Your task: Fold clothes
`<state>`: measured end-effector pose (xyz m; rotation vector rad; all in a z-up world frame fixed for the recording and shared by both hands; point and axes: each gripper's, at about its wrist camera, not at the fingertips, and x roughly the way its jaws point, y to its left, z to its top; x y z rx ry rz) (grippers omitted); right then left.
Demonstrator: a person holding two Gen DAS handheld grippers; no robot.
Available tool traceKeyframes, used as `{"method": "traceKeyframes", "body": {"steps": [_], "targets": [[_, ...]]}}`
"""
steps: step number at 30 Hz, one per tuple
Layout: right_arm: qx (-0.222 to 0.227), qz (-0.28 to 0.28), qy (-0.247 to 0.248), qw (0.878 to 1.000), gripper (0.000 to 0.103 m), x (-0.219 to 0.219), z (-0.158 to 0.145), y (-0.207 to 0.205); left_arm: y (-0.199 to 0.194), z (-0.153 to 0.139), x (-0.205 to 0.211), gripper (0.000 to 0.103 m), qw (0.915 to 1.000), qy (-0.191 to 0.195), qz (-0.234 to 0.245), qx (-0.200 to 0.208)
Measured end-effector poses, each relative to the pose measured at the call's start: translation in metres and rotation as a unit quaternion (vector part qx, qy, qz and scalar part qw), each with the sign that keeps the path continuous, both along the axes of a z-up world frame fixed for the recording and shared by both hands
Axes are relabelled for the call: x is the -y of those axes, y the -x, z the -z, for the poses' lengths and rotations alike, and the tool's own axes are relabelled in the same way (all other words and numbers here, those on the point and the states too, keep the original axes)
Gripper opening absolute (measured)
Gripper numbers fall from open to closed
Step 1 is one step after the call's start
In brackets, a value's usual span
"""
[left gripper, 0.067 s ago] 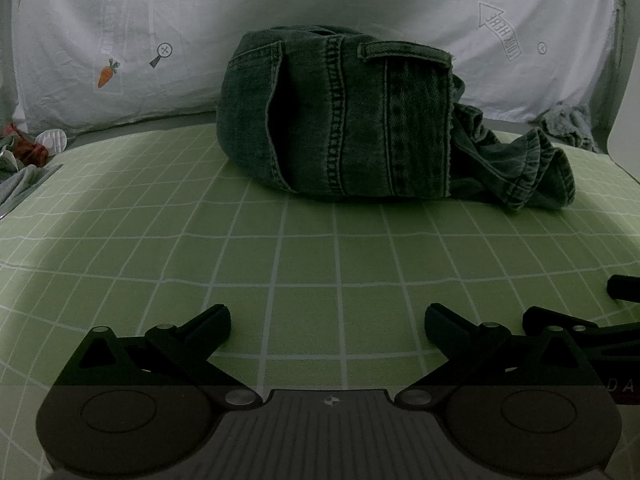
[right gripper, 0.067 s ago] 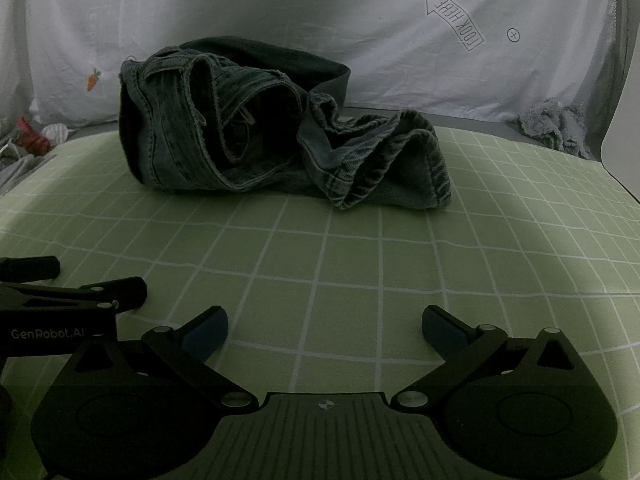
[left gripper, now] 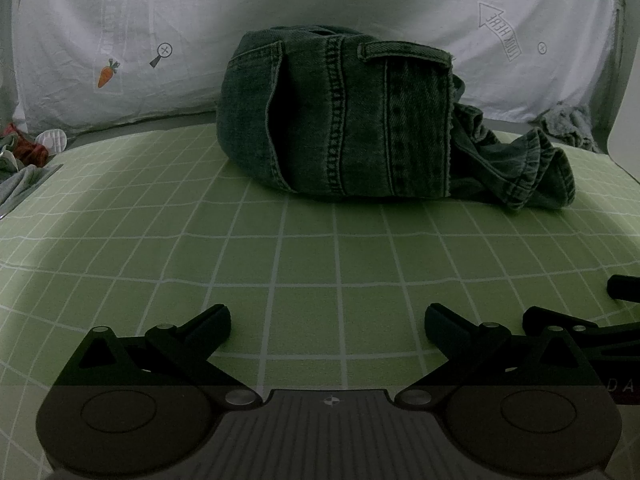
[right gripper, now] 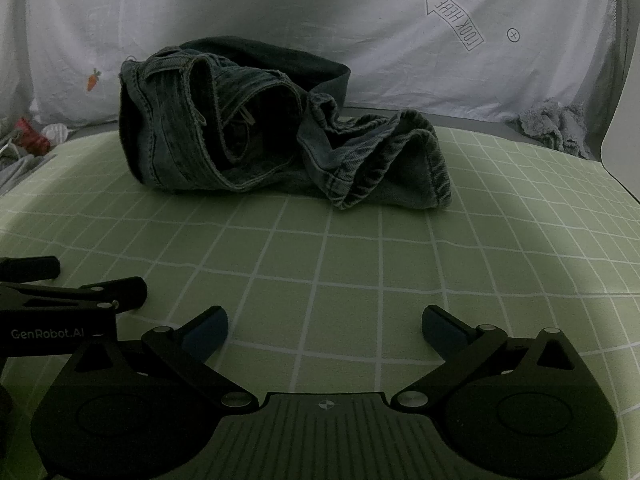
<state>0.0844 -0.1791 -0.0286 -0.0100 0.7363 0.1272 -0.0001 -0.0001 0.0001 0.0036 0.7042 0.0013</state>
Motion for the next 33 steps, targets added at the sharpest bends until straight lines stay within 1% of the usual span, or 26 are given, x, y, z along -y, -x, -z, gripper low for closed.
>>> {"method": "traceKeyframes", "body": {"steps": [33], "targets": [[0.0,0.0,0.001,1.0,0.103,0.0001,0.0001,0.001,-0.0004,-0.0001,-0.0001,0.103,1.0,0.002,0.0,0.0]]}}
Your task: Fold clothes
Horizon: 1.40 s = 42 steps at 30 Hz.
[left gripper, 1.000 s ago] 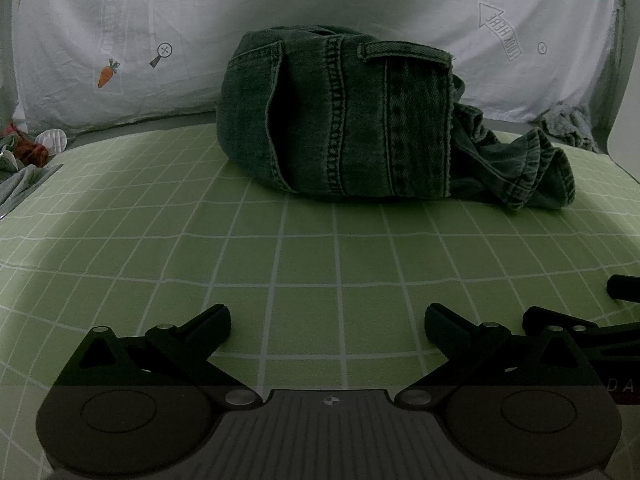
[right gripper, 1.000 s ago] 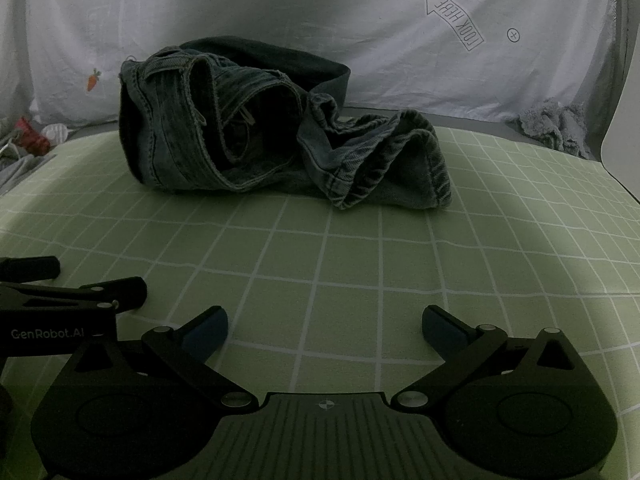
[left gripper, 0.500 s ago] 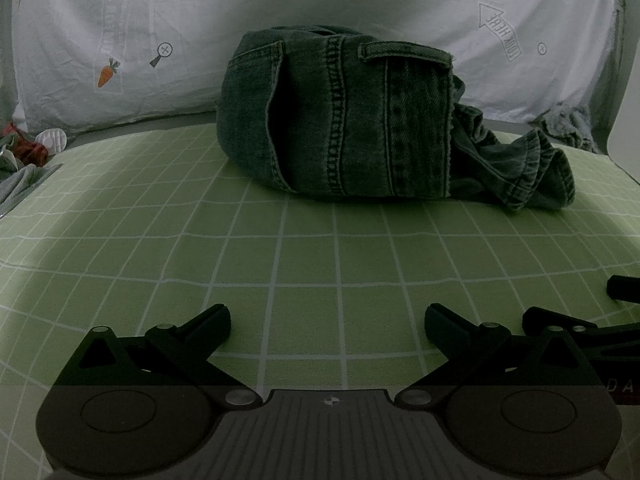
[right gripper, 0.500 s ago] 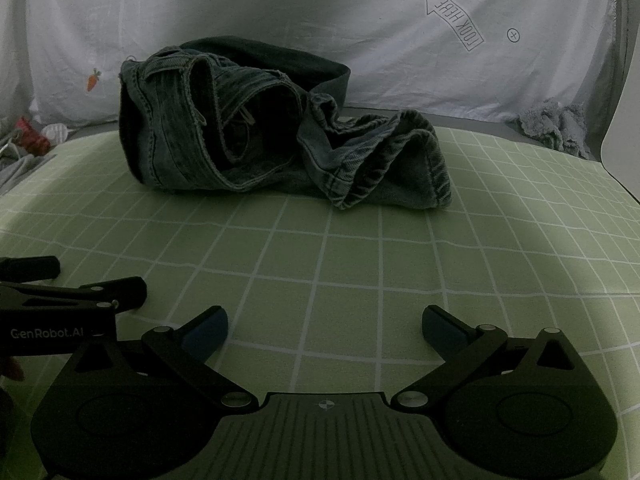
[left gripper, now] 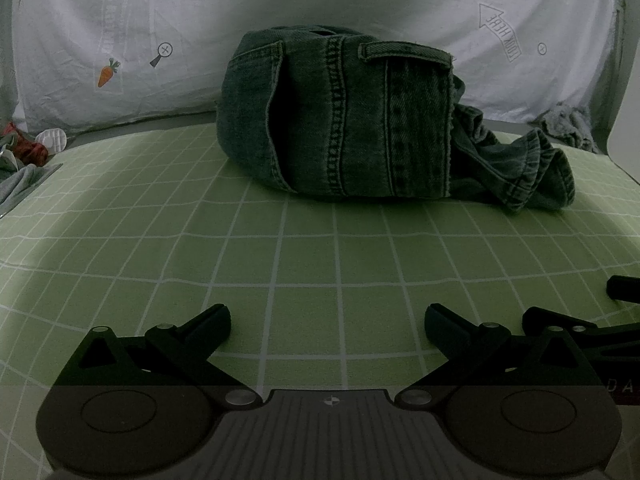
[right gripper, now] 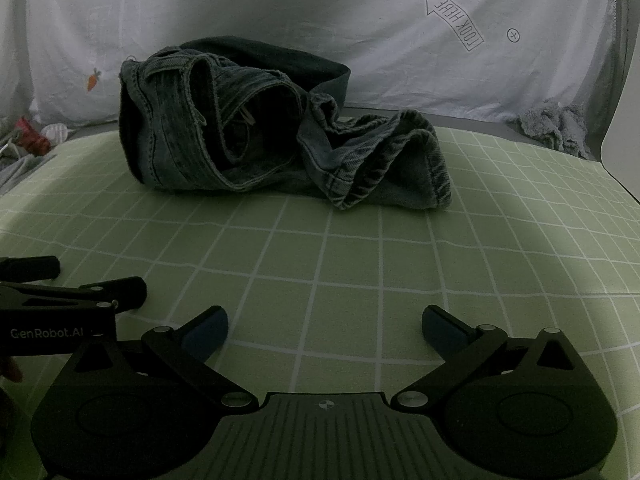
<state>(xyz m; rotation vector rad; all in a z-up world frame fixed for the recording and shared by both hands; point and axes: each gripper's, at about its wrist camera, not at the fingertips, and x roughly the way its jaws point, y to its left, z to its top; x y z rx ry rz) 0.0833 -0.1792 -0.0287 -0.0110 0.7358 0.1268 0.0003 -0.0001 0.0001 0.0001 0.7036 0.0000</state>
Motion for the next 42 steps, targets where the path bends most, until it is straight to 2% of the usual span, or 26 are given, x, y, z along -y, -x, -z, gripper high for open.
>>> {"method": "traceKeyframes", "body": {"steps": [17,21,23,26,31,34,37,39,41,42], "targets": [[0.0,0.0,0.0,1.0,0.103,0.0,0.001,-0.001,0.001,-0.001,0.0,0.103,1.0,0.001,0.0,-0.001],[-0.001,-0.001,-0.004,1.0,0.103,0.001,0.0,-0.003,-0.001,-0.008,-0.003,0.103,0.9996,0.007,0.0,-0.027],[-0.002,-0.006,-0.003,1.0,0.103,0.003,-0.001,-0.002,-0.002,-0.016,-0.008,0.103,0.9985,0.036,-0.002,-0.04],[-0.015,0.003,-0.001,1.0,0.103,0.01,-0.004,-0.003,-0.002,-0.038,-0.017,0.103,0.9941,0.108,-0.011,-0.008],[-0.011,0.084,-0.068,0.994,0.103,0.041,-0.019,-0.007,-0.025,-0.076,-0.018,0.103,0.9789,0.202,-0.011,0.027],[-0.01,0.108,-0.09,0.99,0.103,0.051,-0.026,-0.008,-0.048,-0.089,-0.013,0.103,0.969,0.245,-0.008,0.031],[-0.009,0.116,-0.095,0.989,0.103,0.056,-0.03,-0.004,-0.071,-0.088,-0.008,0.103,0.9683,0.246,-0.033,0.026],[-0.01,0.122,-0.097,0.988,0.103,0.059,-0.033,0.001,-0.085,-0.082,-0.01,0.102,0.9693,0.241,-0.049,0.004],[-0.011,0.127,-0.102,0.987,0.103,0.063,-0.033,0.007,-0.095,-0.076,-0.017,0.09,0.9672,0.247,-0.056,-0.022],[-0.011,0.131,-0.106,0.986,0.103,0.067,-0.033,0.01,-0.096,-0.074,-0.021,0.073,0.9673,0.245,-0.063,-0.023]]}}
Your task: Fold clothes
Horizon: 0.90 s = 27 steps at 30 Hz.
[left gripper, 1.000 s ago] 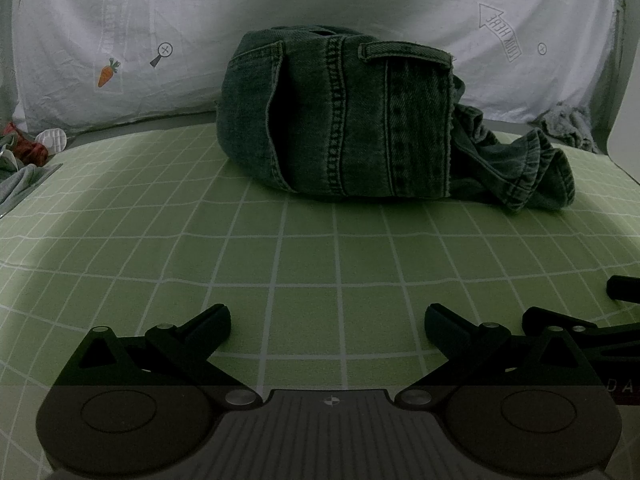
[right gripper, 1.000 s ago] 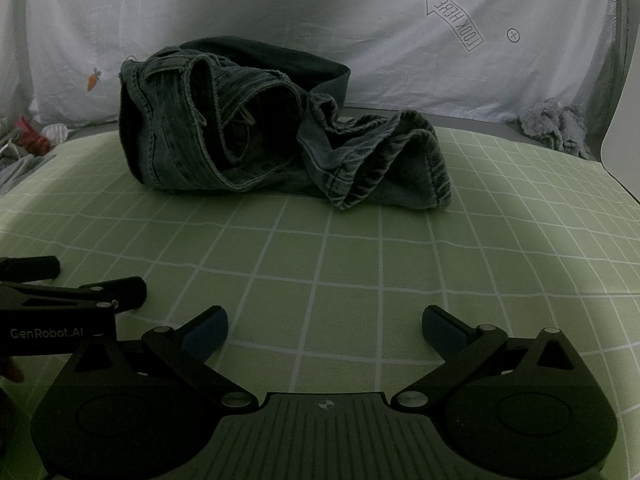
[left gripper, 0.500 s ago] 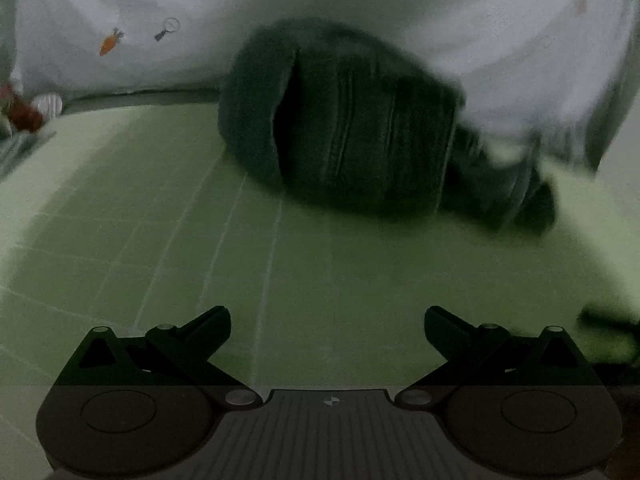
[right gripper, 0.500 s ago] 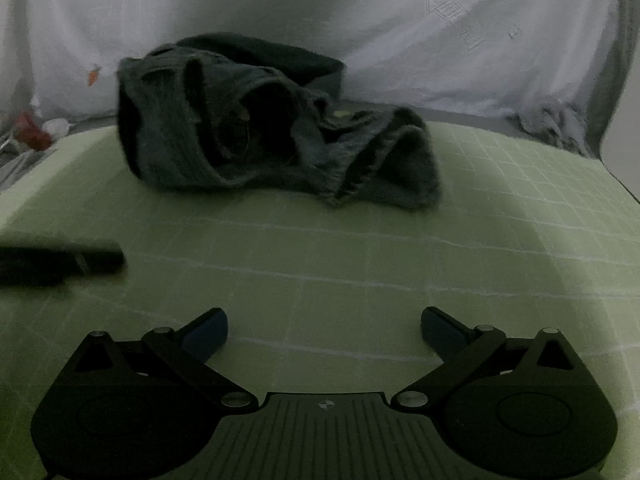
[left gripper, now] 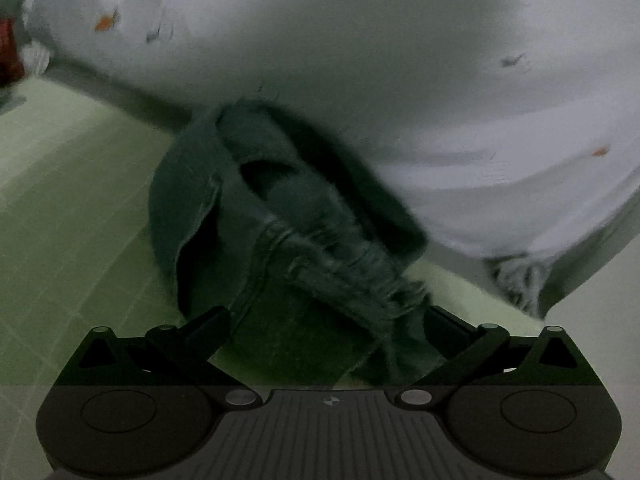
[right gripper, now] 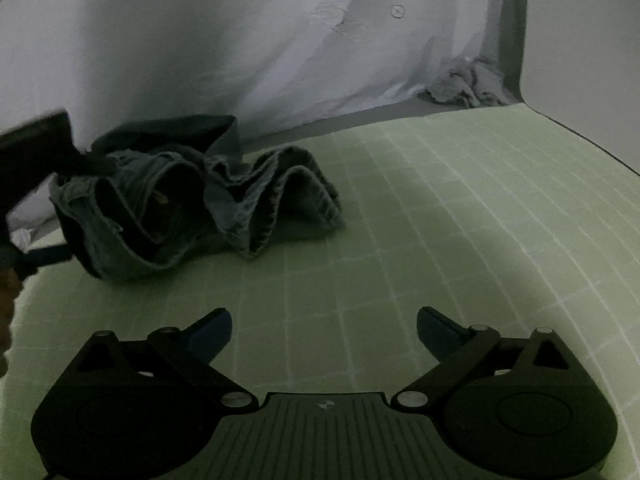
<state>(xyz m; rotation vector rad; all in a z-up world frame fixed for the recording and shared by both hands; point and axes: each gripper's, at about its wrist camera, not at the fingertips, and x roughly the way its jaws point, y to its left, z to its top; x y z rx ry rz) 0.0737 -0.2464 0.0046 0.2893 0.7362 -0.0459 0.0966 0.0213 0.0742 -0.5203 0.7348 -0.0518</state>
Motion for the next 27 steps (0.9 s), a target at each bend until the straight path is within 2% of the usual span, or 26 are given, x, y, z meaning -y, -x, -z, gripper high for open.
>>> {"method": "traceKeyframes", "body": {"steps": [1,2,4,7,9,10,13,14,15,17,18,20,21,22,23,27], "targets": [[0.0,0.004,-0.004,1.0,0.103,0.003,0.0,0.002,0.0,0.002,-0.004,0.056,1.0,-0.004,-0.006,-0.002],[-0.002,0.008,-0.009,1.0,0.103,0.006,0.001,0.004,0.001,0.003,-0.007,0.045,0.9998,-0.017,-0.011,0.0],[-0.006,0.015,-0.015,1.0,0.103,0.01,0.002,0.006,0.006,0.006,-0.016,0.032,0.9992,-0.038,-0.016,-0.003],[-0.005,0.024,-0.014,1.0,0.103,0.014,0.001,0.006,0.017,0.004,-0.043,0.027,0.999,-0.031,-0.032,-0.006],[0.002,0.02,-0.005,1.0,0.103,0.014,-0.003,0.005,0.028,-0.002,-0.06,0.026,0.9979,-0.041,-0.05,0.005],[0.005,0.019,0.0,1.0,0.102,0.013,-0.004,0.004,0.036,-0.007,-0.077,0.026,0.996,-0.06,-0.064,0.014],[0.018,0.018,0.013,1.0,0.102,0.013,-0.011,0.003,0.047,-0.012,-0.128,0.023,0.987,-0.113,-0.112,0.024],[0.022,0.018,0.016,0.999,0.102,0.013,-0.014,0.002,0.047,-0.01,-0.148,0.023,0.9812,-0.132,-0.139,0.022],[0.026,0.017,0.017,0.999,0.102,0.013,-0.017,0.001,0.047,-0.008,-0.17,0.022,0.9755,-0.14,-0.169,0.012],[0.029,0.018,0.019,0.999,0.102,0.013,-0.02,-0.001,0.047,-0.004,-0.208,0.022,0.9673,-0.132,-0.216,-0.022],[0.031,0.018,0.021,0.999,0.102,0.012,-0.021,-0.004,0.049,-0.003,-0.223,0.023,0.9638,-0.126,-0.232,-0.038],[0.031,0.018,0.024,0.999,0.103,0.011,-0.023,-0.006,0.06,-0.003,-0.224,0.041,0.9708,-0.115,-0.208,-0.028],[0.03,0.018,0.025,0.999,0.103,0.01,-0.024,-0.009,0.066,-0.003,-0.225,0.062,0.9741,-0.11,-0.197,-0.023],[0.03,0.018,0.026,0.999,0.103,0.008,-0.025,-0.013,0.072,-0.003,-0.225,0.073,0.9771,-0.104,-0.185,-0.018],[0.031,0.016,0.027,0.999,0.103,0.007,-0.027,-0.017,0.078,-0.003,-0.224,0.075,0.9798,-0.101,-0.172,-0.012],[0.043,-0.005,0.031,0.999,0.103,-0.004,-0.032,-0.031,0.087,0.011,-0.176,0.089,0.9849,-0.148,-0.09,0.012]]}}
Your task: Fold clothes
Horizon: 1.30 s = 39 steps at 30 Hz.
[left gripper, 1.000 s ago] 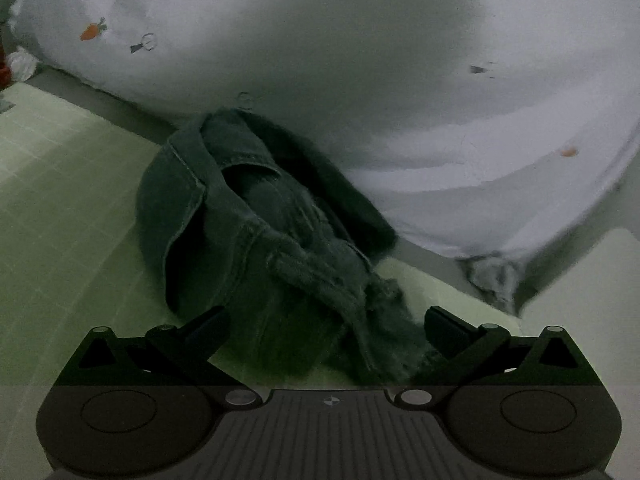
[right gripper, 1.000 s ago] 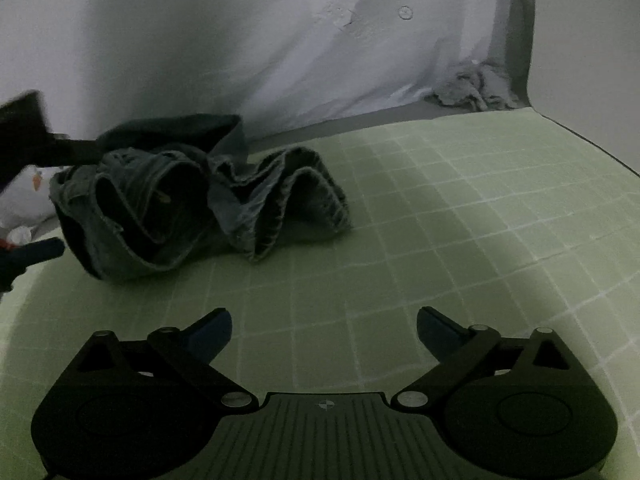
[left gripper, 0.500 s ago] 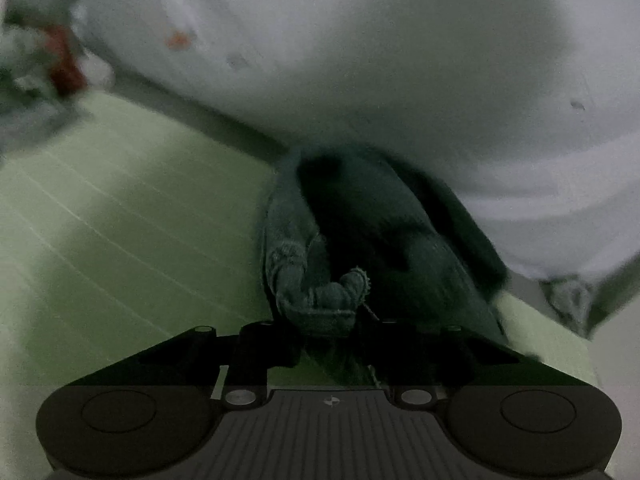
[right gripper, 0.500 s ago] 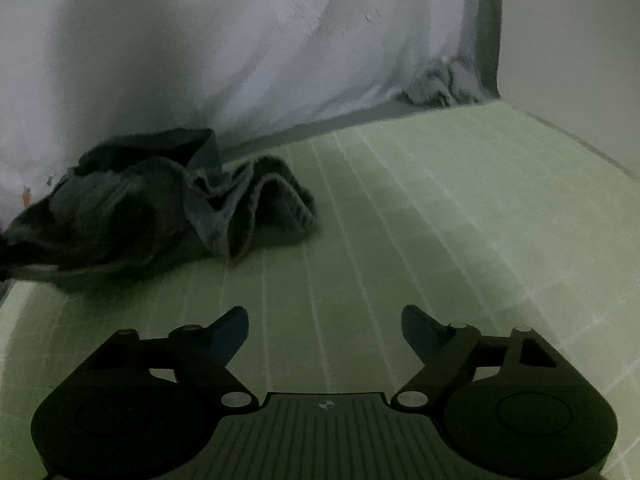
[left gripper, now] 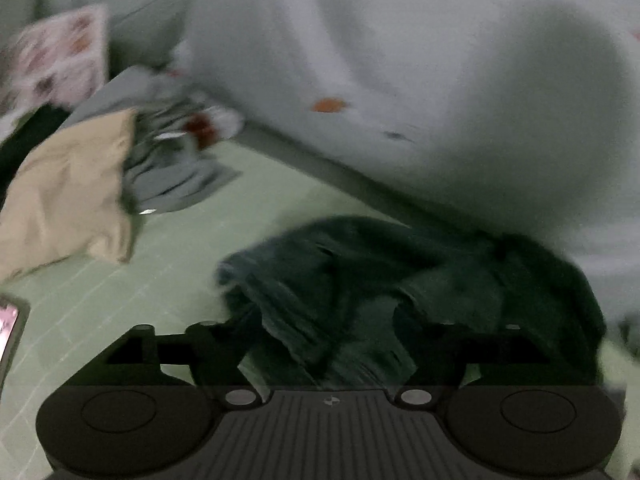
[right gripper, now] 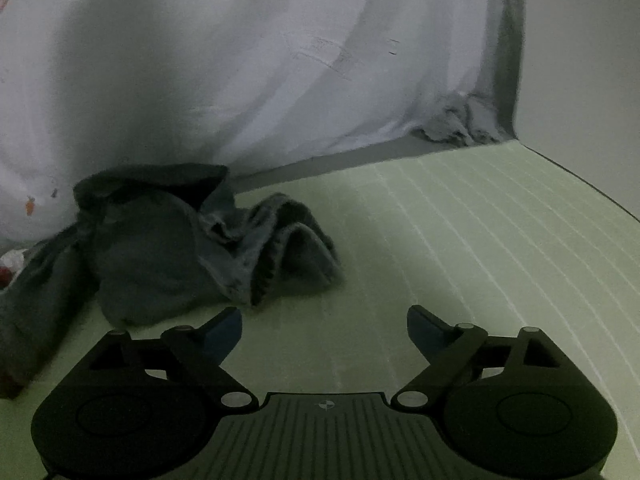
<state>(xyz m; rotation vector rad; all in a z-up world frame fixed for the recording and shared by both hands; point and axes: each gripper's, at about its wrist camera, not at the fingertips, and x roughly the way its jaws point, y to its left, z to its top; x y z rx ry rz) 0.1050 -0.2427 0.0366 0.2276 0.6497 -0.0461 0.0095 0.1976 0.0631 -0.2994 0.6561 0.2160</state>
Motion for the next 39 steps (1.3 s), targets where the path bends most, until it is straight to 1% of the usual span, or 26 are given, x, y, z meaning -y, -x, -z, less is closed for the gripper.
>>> {"method": "traceKeyframes", "body": {"steps": [2,3,4,6,8,9,10,11,12,13,14,16,17,19,21,23,24,26,27,28,29,31,34,36,38,39], "targets": [[0.003,-0.014,0.002,1.0,0.103,-0.006,0.0,-0.008,-0.007,0.011,0.018,0.091,0.9994,-0.011,0.032,-0.01],[0.002,-0.033,0.003,0.999,0.103,-0.012,0.002,-0.018,-0.013,0.016,0.027,0.091,0.9988,-0.016,0.044,-0.018],[-0.002,-0.043,0.005,0.999,0.103,-0.017,0.004,-0.027,-0.019,0.024,0.036,0.094,0.9979,-0.023,0.055,-0.028],[-0.01,-0.056,0.007,0.998,0.103,-0.025,0.009,-0.044,-0.026,0.034,0.042,0.103,0.9974,-0.031,0.056,-0.034],[-0.021,-0.053,-0.011,0.998,0.103,-0.031,0.016,-0.063,-0.037,0.046,0.047,0.103,0.9968,-0.053,0.048,-0.035],[-0.026,-0.051,-0.02,0.998,0.103,-0.034,0.019,-0.072,-0.041,0.05,0.047,0.103,0.9965,-0.057,0.046,-0.041],[-0.031,-0.049,-0.029,0.998,0.103,-0.037,0.023,-0.082,-0.05,0.055,0.046,0.1,0.9961,-0.061,0.041,-0.05],[-0.037,-0.048,-0.039,0.997,0.103,-0.04,0.027,-0.091,-0.054,0.058,0.043,0.095,0.9964,-0.058,0.035,-0.05],[-0.046,-0.046,-0.045,0.997,0.075,-0.042,0.03,-0.099,-0.054,0.058,0.04,0.075,0.9968,-0.057,0.03,-0.048],[-0.061,-0.043,-0.046,0.996,0.005,-0.044,0.034,-0.104,-0.053,0.058,0.038,0.052,0.9971,-0.055,0.025,-0.045],[-0.073,-0.04,-0.046,0.995,0.008,-0.045,0.036,-0.109,-0.052,0.058,0.035,0.047,0.9975,-0.052,0.021,-0.043],[-0.088,-0.032,-0.039,0.995,0.007,-0.043,0.034,-0.116,-0.045,0.052,0.021,0.037,0.9986,-0.032,0.017,-0.037],[-0.085,-0.023,-0.034,0.996,0.007,-0.037,0.027,-0.114,-0.041,0.049,0.015,0.035,0.999,-0.022,0.016,-0.035],[-0.043,0.011,-0.017,0.999,0.007,-0.008,-0.007,-0.093,-0.035,0.042,0.002,0.034,0.9993,-0.008,0.02,-0.029],[-0.016,0.034,-0.001,0.999,0.007,0.022,-0.032,-0.075,-0.03,0.034,-0.004,0.032,0.9993,-0.018,0.024,-0.021],[0.002,0.06,0.012,0.998,0.007,0.049,-0.054,-0.058,-0.019,0.019,-0.008,0.032,0.999,-0.038,0.023,-0.008],[0.021,0.086,0.029,0.996,0.007,0.073,-0.074,-0.039,-0.015,0.017,-0.009,0.031,0.9989,-0.041,0.021,-0.005],[0.032,0.117,0.056,0.991,0.007,0.091,-0.09,-0.02,0.001,0.012,-0.017,0.031,0.9991,-0.04,0.009,-0.003],[0.038,0.148,0.073,0.986,0.007,0.109,-0.103,-0.001,0.009,0.01,-0.021,0.03,0.9992,-0.039,0.004,-0.002],[0.042,0.186,0.078,0.979,0.007,0.129,-0.113,0.022,0.017,0.007,-0.025,0.03,0.9992,-0.039,-0.002,-0.001],[0.039,0.208,0.079,0.974,0.007,0.14,-0.112,0.035,0.025,0.006,-0.029,0.03,0.9992,-0.039,-0.008,-0.002],[0.033,0.252,0.082,0.964,0.007,0.161,-0.111,0.061,0.037,0.014,-0.033,0.03,0.9985,-0.048,-0.014,-0.022],[0.009,0.297,0.091,0.95,0.007,0.179,-0.098,0.081,0.053,0.025,-0.042,0.03,0.9979,-0.029,-0.034,-0.047],[-0.014,0.33,0.094,0.939,0.008,0.186,-0.083,0.09,0.061,0.03,-0.044,0.03,0.9975,-0.02,-0.042,-0.052],[-0.044,0.361,0.092,0.927,0.01,0.189,-0.064,0.096,0.069,0.033,-0.042,0.033,0.9972,-0.013,-0.045,-0.059],[-0.061,0.364,0.087,0.925,0.011,0.186,-0.054,0.096,0.071,0.033,-0.041,0.039,0.9971,-0.011,-0.043,-0.062]]}}
